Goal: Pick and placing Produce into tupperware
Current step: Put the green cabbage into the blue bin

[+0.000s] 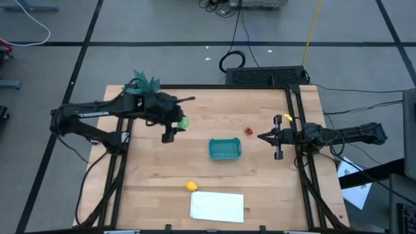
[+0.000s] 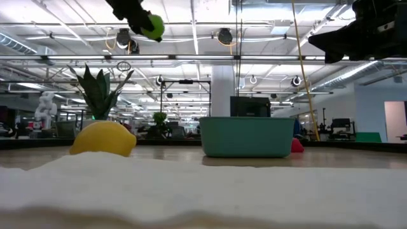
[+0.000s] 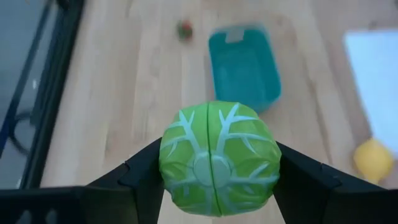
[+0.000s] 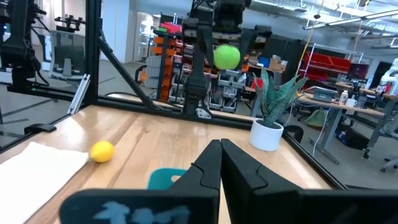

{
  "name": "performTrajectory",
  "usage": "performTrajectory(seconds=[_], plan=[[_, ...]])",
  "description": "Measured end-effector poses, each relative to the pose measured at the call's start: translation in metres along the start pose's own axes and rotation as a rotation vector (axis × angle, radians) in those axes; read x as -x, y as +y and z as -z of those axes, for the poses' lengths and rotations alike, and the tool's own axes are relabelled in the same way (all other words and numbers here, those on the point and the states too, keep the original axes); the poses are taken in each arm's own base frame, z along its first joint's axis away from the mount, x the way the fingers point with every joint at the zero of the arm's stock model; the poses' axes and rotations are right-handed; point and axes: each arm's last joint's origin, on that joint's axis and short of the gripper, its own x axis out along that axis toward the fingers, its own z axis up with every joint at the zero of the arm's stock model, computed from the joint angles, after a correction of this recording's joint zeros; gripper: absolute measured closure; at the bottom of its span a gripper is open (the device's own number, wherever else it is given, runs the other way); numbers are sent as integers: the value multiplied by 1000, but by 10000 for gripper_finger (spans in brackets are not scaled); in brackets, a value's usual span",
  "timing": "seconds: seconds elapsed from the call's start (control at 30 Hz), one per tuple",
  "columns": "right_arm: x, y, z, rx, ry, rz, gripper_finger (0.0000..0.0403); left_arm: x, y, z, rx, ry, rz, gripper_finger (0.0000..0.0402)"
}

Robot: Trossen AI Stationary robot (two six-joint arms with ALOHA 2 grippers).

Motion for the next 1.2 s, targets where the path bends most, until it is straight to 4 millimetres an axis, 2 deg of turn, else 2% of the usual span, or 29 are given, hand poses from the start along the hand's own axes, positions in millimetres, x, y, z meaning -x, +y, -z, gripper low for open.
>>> performTrajectory(seconds=[0.13,0.3,0.67,1.2], plan=[[0,0,0,0,0,0,403,2,-1,2,50,-95,1,161],[0,0,0,0,-2,1,403,-7,1,-2,123,-157,-16,161],[0,0,0,0,-5,1,403,-45,7,-7,170,-145,4,161],[0,0,-1,-1,-7,1,403,-77,42,-39,188,-112,216,161]])
